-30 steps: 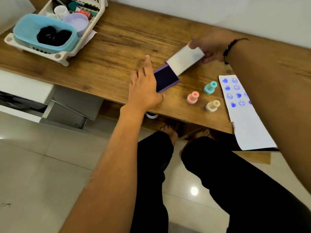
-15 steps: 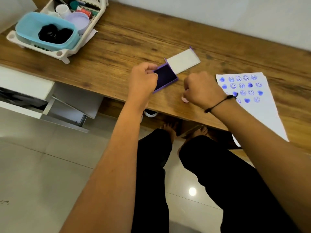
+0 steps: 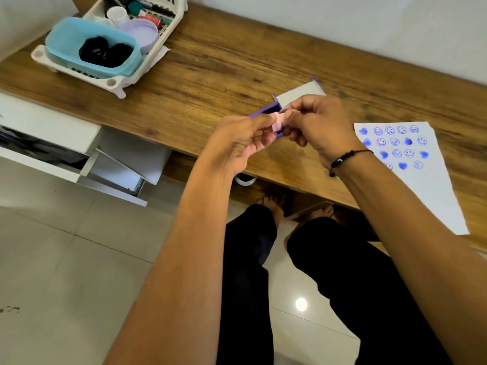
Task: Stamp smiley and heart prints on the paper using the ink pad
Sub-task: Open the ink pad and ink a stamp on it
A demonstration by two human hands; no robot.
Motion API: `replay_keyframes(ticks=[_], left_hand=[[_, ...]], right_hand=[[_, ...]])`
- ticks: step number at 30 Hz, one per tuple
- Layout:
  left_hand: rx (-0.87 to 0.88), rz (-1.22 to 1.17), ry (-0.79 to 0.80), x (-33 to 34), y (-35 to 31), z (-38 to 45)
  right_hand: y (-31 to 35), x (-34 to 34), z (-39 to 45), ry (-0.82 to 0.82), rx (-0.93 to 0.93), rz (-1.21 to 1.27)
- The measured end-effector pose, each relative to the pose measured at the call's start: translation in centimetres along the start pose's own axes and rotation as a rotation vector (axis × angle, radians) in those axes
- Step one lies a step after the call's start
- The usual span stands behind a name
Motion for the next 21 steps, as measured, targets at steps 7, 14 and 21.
replay_keyframes(ticks=[7, 14, 21], left_hand=[[-0.021, -0.309, -0.158, -2.7, 0.0, 0.7], [-0.023, -0.382, -0.246, -2.8, -0.2, 0.6], [-0.049, -0.346, -0.252, -2.4, -0.2, 0.7]], right_hand=[[1.9, 1.3, 2.7, -0.093, -0.390, -0.614], [-1.3, 4.5, 3.0, 0.268, -0.477, -1.173], [-1.2, 4.3, 4.3, 0.387, -0.493, -1.205]])
Point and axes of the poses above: each hand's wrist, its own z-axis towards the middle knuckle, its own x-axis out of the palm, y = z × x, the point moved 1 cm from there along z, towards the middle knuckle, and after that the axes turned 11 degrees about z, right-handed, at the moved point
